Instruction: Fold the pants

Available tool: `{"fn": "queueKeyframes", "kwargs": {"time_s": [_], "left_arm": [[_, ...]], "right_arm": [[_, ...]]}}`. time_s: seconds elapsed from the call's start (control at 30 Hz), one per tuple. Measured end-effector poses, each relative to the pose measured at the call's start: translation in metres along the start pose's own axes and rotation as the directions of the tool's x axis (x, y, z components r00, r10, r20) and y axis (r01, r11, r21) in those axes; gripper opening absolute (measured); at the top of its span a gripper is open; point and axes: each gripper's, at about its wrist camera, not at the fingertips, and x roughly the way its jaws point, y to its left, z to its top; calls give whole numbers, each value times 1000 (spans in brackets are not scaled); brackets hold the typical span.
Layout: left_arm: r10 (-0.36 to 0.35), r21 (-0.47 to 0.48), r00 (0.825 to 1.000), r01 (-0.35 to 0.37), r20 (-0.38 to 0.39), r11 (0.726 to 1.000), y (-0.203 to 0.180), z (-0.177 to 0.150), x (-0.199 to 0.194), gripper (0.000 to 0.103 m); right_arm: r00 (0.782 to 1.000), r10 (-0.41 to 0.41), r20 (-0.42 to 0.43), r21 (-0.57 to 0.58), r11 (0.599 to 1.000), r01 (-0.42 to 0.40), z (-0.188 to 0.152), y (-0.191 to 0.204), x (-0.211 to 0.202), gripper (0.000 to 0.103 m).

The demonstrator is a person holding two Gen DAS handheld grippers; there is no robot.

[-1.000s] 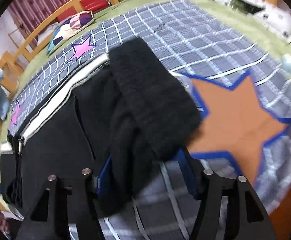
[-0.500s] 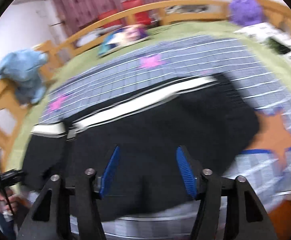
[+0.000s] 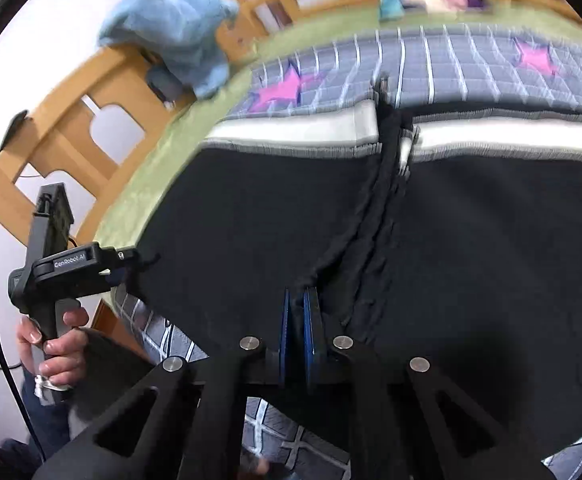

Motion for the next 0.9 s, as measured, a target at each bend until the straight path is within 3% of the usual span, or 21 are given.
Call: {"fn": "queueKeyframes", "kwargs": {"time_s": [0.13, 0.23, 0.3, 0.4, 0.5, 0.8, 0.9], "left_arm": [[-15, -3, 1000, 15, -2, 1000, 3, 1, -1, 72], [-30, -28, 999, 30, -12, 999, 6, 1, 0, 72], [-28, -28, 1000, 28, -13, 999, 5, 1, 0, 72], [-14, -5, 1000, 14, -16, 1000, 2, -1, 1, 72], [-2, 19, 1000, 2, -19, 1000, -2, -1, 1, 73], [-25, 6, 999, 25, -22, 1000, -2, 2, 3, 73], [15, 69, 1000, -16, 15, 998, -13, 0, -1, 73]], "right_arm": [[988, 93, 120, 93, 990, -105, -5, -21, -33, 6], [999, -34, 40, 70, 997, 31, -17, -25, -19, 7], [998, -70, 0, 68, 995, 70, -25, -27, -6, 8], [998, -64, 3, -9, 998, 64, -15, -16, -13, 25], [997, -55, 60, -21, 998, 57, 12, -13, -23, 38], [988, -151, 25, -72, 986, 152, 67, -26, 41, 35], [985, -173, 5, -100, 980, 172, 77, -28, 56, 34]]}}
